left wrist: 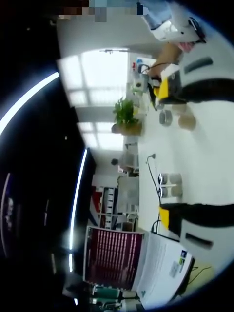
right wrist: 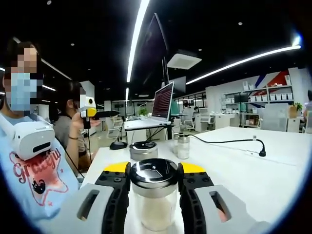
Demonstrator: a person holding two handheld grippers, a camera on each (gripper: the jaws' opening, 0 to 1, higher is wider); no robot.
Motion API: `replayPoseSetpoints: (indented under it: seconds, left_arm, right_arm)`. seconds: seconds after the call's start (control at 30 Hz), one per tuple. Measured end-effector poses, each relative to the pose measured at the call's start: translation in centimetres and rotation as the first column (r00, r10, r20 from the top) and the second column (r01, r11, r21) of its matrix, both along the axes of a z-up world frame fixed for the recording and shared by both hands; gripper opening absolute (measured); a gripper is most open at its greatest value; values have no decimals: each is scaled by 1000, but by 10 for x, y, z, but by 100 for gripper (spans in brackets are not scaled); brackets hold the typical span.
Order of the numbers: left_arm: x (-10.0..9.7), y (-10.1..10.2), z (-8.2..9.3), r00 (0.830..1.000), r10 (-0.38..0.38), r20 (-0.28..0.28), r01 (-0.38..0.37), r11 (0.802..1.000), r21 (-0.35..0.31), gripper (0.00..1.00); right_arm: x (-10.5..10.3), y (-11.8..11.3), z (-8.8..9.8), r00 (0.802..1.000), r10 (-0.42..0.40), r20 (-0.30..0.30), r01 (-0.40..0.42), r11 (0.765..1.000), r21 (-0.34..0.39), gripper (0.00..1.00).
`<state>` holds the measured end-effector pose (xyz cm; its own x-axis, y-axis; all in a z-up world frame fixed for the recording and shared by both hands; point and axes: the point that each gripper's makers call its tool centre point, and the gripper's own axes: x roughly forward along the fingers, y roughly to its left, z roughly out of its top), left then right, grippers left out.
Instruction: Rotate the seasoning bottle until the label or dispensing opening points toward the visible target arrow and the bottle remains upright within the marked orientation range
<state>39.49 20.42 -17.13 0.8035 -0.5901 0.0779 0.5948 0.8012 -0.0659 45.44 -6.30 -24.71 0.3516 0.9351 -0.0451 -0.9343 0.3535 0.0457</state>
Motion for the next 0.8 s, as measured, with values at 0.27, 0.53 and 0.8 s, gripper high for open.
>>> replayPoseSetpoints:
  seconds: [0.27, 0.53, 0.8]
  left_arm:
    - [0, -1, 0, 1000, -4, -1, 4, 1000, 6, 88]
    - [1, -2, -1, 1000, -1, -3, 1, 1000, 11, 88]
    - [-1, -5, -2, 1000, -11, -6, 11, 1000, 18, 88]
  right_arm:
    - [0, -1, 0, 997, -71, 6, 71, 997, 7, 38]
    - [2, -3, 0, 992, -129, 9, 129, 991, 17, 38]
    - [2, -3, 0, 977, -212, 13, 212, 977, 39, 38]
